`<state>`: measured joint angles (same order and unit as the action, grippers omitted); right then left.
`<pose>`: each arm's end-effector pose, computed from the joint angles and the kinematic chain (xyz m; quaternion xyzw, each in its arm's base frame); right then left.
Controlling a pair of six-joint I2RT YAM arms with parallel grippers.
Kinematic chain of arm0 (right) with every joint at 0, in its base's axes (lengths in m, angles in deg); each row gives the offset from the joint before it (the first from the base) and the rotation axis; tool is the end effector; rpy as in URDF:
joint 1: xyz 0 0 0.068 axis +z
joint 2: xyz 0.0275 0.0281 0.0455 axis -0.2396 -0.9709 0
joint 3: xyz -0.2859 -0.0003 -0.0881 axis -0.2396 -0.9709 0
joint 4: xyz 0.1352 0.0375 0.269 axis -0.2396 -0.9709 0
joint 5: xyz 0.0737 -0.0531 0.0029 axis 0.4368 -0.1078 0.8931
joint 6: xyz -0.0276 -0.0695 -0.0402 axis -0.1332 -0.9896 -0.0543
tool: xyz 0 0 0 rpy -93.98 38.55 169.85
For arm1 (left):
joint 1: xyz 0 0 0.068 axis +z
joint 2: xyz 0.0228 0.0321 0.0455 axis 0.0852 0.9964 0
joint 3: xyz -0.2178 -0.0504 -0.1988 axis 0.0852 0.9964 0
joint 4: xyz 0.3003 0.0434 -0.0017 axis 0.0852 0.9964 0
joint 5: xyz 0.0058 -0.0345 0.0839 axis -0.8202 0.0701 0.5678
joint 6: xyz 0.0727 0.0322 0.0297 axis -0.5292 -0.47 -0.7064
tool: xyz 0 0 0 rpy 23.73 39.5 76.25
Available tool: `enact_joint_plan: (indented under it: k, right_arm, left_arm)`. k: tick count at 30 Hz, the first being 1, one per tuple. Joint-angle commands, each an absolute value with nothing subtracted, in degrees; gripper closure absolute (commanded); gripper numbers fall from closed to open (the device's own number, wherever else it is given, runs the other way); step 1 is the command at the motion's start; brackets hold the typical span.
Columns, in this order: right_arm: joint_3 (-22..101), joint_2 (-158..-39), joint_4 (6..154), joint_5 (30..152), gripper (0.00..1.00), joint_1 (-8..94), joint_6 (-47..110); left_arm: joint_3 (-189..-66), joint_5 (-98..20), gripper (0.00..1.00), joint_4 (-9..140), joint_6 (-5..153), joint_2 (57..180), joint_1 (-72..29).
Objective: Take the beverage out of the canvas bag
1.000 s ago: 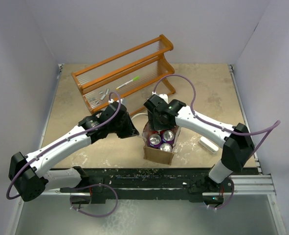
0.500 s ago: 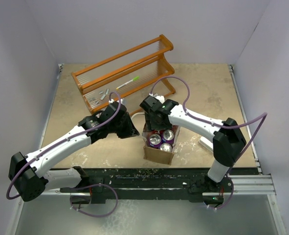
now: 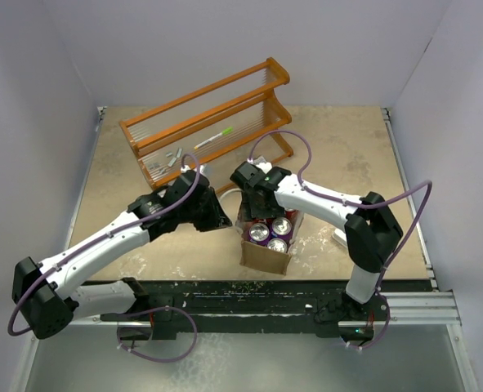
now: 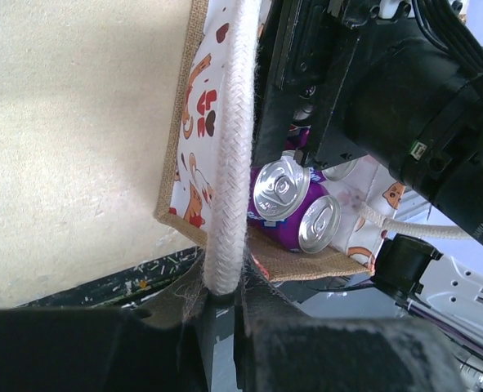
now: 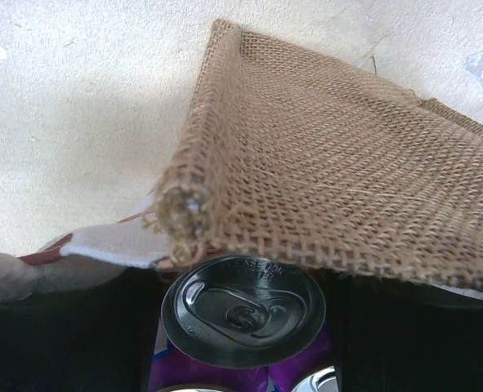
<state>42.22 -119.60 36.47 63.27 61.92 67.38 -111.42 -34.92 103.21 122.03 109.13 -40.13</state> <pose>0.3025 0.2989 0.2044 -0.0130 0.9669 0.0171 0.2542 0.2092 -0.2167 0.2838 -0.1022 0.9194 -0.3188 0.2062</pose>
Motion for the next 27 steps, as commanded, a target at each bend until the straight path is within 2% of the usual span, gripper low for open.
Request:
enact_joint_plan:
  k: [1,15,21,27]
  right_arm:
    - [44.44,-121.04,34.9,60.02,0.57,61.26,67.94]
    - [46.91,-113.29,37.31,72.21,0.92,62.48,63.86]
    - [46.96,-109.59,38.74,74.91,1.0,63.59,62.77]
    - [45.56,-104.0,42.8,82.75,1.0,63.61,62.56]
  left_arm:
    - [-111.38,-37.51,1.0,105.37,120.74,104.89,-40.2]
    - [-109.5,-37.41,1.0,110.81,121.58,97.38,-40.2]
    - [-109.43,-35.99,1.0,114.06,122.3,94.23,-40.16]
    - [-108.62,-34.79,1.0,116.0,124.09,90.72,-40.12]
